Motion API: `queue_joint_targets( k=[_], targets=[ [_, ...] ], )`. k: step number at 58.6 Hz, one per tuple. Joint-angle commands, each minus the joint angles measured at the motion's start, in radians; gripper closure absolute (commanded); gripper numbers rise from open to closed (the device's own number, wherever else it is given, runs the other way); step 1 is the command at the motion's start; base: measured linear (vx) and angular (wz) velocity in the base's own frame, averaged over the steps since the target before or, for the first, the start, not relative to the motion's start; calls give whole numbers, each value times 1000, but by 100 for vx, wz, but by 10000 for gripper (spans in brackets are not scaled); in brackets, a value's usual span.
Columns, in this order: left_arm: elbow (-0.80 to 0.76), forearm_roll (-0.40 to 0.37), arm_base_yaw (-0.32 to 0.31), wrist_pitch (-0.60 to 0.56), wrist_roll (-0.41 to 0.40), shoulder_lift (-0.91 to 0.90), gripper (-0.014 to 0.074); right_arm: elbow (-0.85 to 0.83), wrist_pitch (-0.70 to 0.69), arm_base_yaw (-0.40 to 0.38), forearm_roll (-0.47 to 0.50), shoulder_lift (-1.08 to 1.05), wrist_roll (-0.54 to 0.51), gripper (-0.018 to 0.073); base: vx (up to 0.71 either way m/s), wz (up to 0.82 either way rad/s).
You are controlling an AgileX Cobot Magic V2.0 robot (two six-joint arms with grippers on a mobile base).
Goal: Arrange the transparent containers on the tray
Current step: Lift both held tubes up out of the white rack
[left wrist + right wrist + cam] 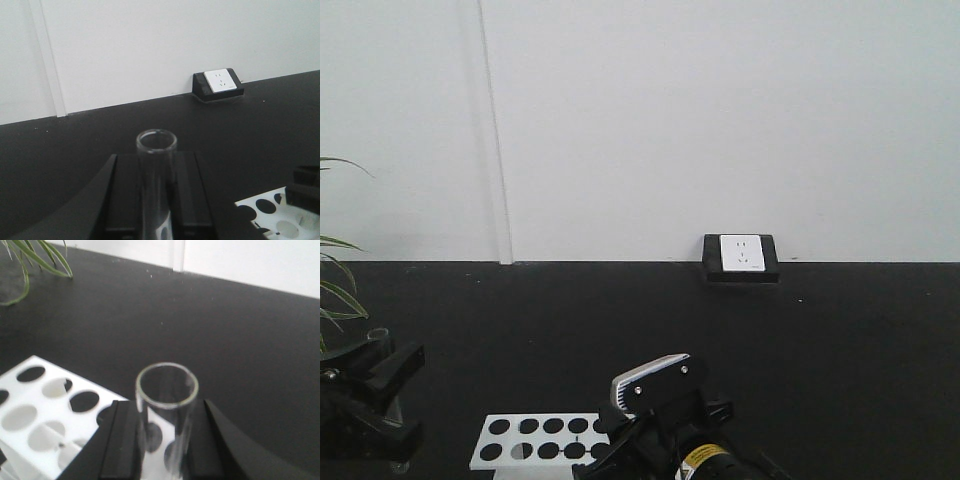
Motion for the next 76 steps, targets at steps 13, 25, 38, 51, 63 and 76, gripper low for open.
queue_joint_targets(
  k=[13, 25, 38, 51, 63, 76],
  targets=[
    [-30, -14, -3, -86, -4, -20, 462, -29, 21, -4, 0, -223, -9, 358, 0, 0],
    [-30, -14, -3, -86, -4, -20, 462, -30, 154, -4, 19, -348, -10, 355, 0, 0],
    [-30, -13, -3, -86, -4, -20, 462, -54, 289, -4, 48, -445, -56, 354, 0, 0],
    [-30, -13, -3, -86, -4, -20, 462, -234, 507, -4, 48, -468, -116, 354, 0, 0],
    [-30, -13, -3, -81, -13, -48, 462, -296, 635, -4, 51, -505, -101, 354, 0, 0],
    [-30, -14, -3, 10, -14, -175, 462, -295, 676, -4, 51, -552, -83, 354, 0, 0]
  ],
)
